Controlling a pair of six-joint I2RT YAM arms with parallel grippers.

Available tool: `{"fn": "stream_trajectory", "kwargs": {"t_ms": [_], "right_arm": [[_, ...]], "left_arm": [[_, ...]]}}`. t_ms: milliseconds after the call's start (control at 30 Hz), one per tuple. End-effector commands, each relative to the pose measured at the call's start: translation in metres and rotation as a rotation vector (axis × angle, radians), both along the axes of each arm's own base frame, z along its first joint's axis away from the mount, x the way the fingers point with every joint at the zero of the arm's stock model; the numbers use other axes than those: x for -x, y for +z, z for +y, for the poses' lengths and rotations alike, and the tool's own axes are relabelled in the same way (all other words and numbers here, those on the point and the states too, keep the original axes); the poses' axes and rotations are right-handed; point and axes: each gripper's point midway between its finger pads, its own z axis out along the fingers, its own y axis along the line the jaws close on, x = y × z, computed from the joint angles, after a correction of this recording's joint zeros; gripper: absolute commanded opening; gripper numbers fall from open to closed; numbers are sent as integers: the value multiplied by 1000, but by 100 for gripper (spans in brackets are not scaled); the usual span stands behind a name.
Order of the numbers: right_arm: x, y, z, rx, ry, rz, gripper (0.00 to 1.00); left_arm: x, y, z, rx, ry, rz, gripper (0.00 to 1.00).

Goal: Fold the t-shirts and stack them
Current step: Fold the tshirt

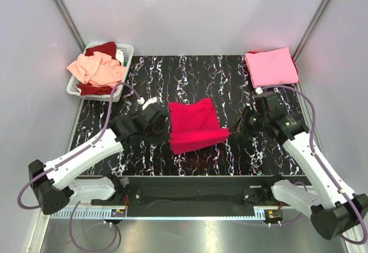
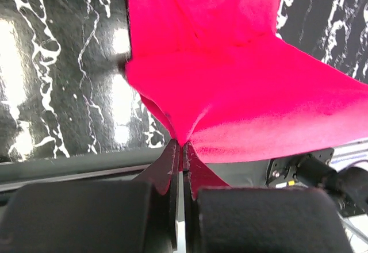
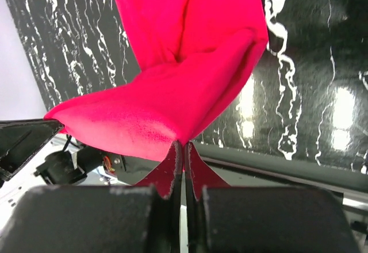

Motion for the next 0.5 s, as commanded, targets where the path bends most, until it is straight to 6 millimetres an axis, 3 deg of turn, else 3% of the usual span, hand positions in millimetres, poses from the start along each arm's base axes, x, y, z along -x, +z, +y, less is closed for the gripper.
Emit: {"fn": "stream_trajectory", "kwargs": {"t_ms": [0,233,333,467], "right_arm": [[-23,12,-7,69,-21,-71,0],[-56,13,-2,103,-17,-80,0],[-79,16,-2,119,-23,-84,0],[-129,18,5,133,-32,-87,0]], "left_arm": [[-13,12,-9,38,-66,-7,0],[-47,2,-8,5,-78,30,0],[-64,2,-9,4,-86,44,0],[-98,10,-8,5,-82,36,0]]}}
